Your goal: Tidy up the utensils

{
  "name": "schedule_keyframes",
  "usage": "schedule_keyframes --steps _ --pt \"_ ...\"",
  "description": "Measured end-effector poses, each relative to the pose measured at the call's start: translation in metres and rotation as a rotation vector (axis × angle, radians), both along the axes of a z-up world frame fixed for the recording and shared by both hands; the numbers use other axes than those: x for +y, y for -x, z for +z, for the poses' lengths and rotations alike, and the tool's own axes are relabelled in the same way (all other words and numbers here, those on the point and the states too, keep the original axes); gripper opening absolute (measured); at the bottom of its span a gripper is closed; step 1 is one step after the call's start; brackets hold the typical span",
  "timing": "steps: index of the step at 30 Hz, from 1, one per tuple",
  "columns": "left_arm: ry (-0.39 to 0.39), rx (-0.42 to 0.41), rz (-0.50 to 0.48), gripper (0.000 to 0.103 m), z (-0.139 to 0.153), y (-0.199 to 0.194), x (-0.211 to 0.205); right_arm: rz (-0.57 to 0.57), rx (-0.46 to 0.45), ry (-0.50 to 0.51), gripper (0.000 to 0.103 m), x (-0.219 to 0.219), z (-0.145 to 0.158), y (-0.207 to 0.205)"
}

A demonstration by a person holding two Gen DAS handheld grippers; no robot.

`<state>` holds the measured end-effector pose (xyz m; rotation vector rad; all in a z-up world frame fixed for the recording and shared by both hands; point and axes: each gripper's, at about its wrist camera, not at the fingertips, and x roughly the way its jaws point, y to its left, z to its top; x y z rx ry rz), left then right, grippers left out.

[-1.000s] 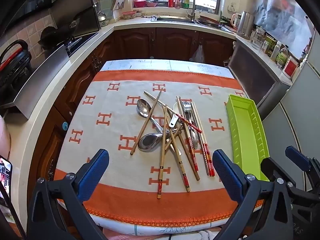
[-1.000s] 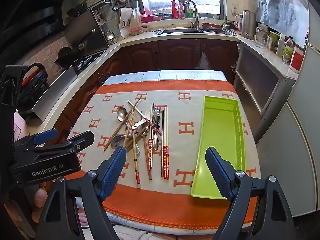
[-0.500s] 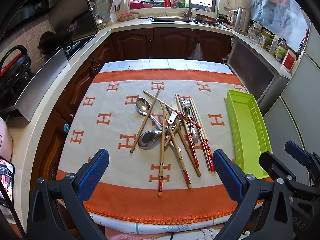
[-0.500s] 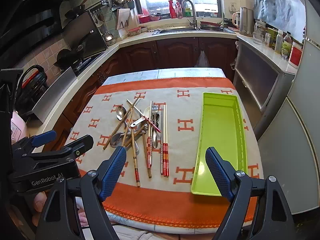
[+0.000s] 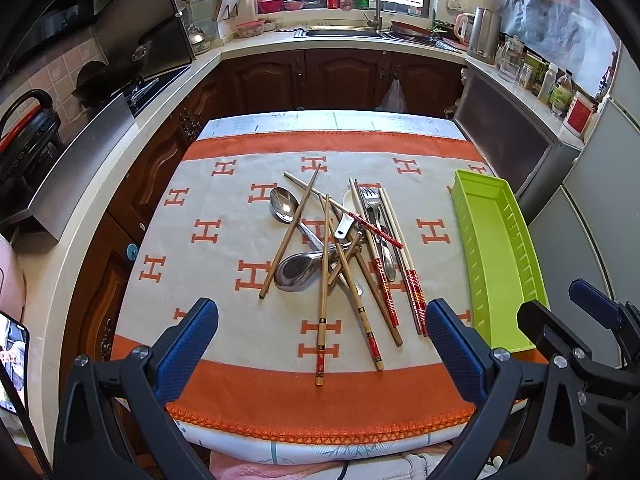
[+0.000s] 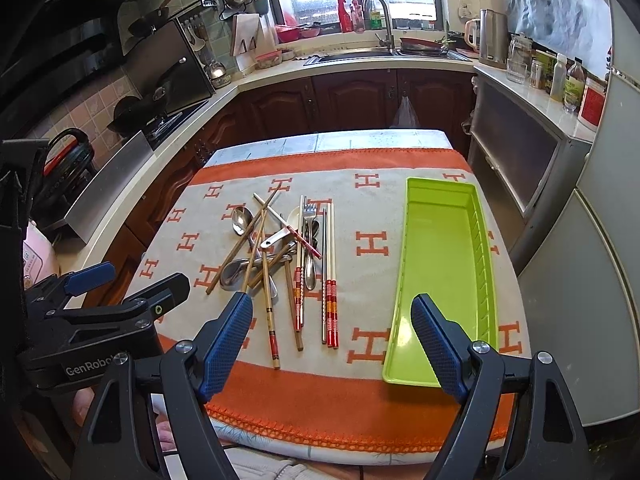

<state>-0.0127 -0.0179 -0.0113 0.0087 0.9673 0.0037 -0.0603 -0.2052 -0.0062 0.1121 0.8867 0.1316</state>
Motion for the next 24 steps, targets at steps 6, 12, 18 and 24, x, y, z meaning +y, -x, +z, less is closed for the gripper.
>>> schedule_keyframes --steps 6,12,18,24 --pt "0.007 0.011 -0.005 0.102 -0.0027 0.0003 -0.0008 0.0 0.001 -0.001 0.084 0.0 -0.0009 -0.0002" --pt "0.019 0.026 -0.005 0.102 -0.0066 -0.0009 0.0024 0.0 0.014 -0.003 0.084 0.0006 -0.0066 -0.0018" --pt "0.012 0.027 -0.001 0.102 -0.0077 0.0002 0.0029 0.001 0.016 -0.004 0.084 0.0009 -0.0085 -0.0005" --pt "0.011 0.031 -0.002 0.102 -0.0082 0.0001 0.0034 0.002 0.017 -0.004 0.084 0.0008 -0.0093 -0.0006"
